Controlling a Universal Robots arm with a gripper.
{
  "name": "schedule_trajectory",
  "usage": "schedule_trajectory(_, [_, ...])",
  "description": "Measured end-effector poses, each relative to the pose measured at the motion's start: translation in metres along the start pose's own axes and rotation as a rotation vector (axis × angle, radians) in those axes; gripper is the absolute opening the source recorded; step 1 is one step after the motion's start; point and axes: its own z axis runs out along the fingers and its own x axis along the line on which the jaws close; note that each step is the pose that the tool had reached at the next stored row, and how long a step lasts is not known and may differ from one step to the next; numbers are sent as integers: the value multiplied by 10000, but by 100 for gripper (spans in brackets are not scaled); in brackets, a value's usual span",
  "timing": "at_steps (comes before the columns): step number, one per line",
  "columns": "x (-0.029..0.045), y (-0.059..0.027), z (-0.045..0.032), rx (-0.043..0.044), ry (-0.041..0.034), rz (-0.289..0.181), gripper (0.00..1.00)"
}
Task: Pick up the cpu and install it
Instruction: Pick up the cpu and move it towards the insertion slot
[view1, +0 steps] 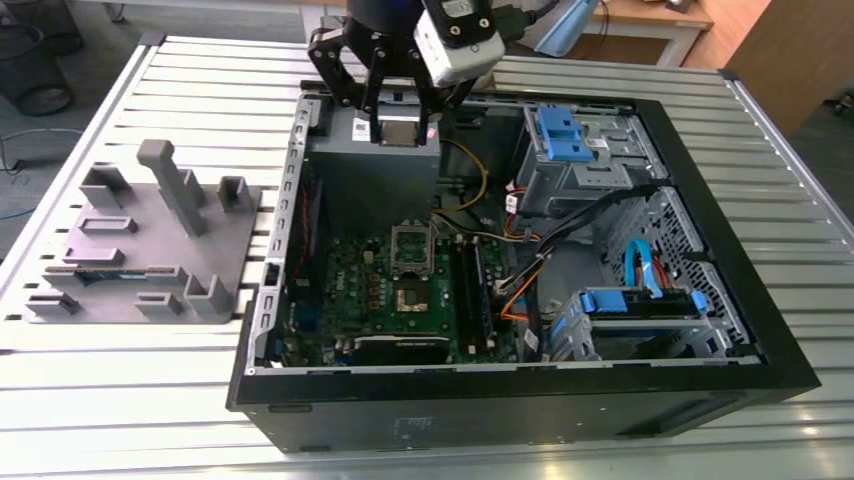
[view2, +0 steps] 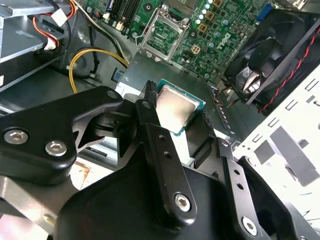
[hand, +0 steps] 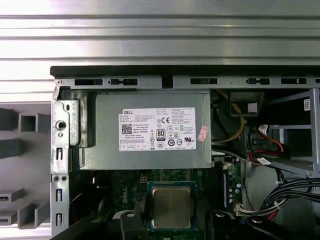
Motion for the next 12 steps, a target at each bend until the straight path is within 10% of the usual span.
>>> schedule_trajectory(12, [-14, -88, 93, -1, 0, 0, 47])
